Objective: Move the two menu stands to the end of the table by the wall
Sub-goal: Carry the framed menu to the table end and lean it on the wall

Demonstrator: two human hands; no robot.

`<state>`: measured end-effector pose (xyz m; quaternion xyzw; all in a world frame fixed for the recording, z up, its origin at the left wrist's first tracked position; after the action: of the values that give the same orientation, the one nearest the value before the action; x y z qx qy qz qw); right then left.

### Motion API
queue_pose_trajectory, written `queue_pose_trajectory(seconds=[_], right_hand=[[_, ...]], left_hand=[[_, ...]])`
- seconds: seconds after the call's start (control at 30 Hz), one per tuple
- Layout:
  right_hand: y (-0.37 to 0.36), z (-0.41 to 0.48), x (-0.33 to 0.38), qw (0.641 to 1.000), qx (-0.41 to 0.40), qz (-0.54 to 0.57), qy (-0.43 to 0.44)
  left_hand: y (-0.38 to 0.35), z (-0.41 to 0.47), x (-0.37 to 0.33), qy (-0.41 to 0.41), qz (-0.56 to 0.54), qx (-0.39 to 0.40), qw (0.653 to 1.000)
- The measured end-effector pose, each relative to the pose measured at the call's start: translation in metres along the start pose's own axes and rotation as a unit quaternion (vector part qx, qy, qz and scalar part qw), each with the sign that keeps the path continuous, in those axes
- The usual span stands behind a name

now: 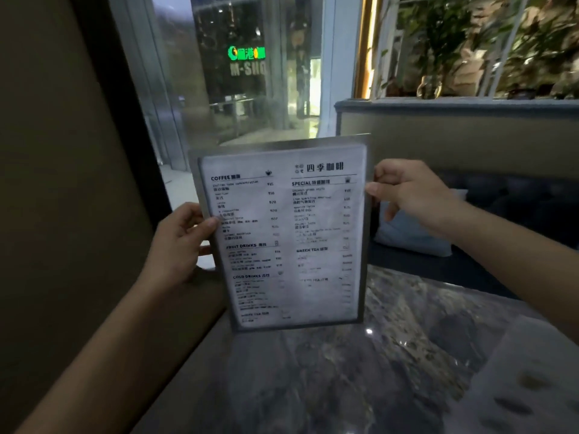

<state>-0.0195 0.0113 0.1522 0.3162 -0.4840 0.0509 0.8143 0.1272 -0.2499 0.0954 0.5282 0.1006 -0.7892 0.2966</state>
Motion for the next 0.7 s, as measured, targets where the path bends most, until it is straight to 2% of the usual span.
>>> queue_pose_trajectory(seconds=[0.2,0.4,0.7], right_hand=[[-0.081,-0.006,-0.036,0.997,0.034,0.065,-0.031],[-0.157,-0.015,-0.060,0.989,0.109,0.100,-0.025],[-0.238,-0.019,-0.079,0.973,0.187,0.132,-0.035]], left_hand=[[0.051,-0.052,0.040,0.055,0.037,-0.040,0.997],[0.100,-0.106,0.082,0.136,0.087,-0.081,0.984],[0.141,-0.170,0.118,0.199,0.090,-0.166,0.962]])
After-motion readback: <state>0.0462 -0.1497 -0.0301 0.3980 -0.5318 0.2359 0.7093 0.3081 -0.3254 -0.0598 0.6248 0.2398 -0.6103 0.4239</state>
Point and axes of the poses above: each hand's wrist, its own z-axis towards the middle knuckle, its own y-axis out of the back of the hand, x = y × z, the point moved 10 cm from there along z, towards the middle knuckle, and after that the axes turned 1 degree about x, right-handed, at the moved point
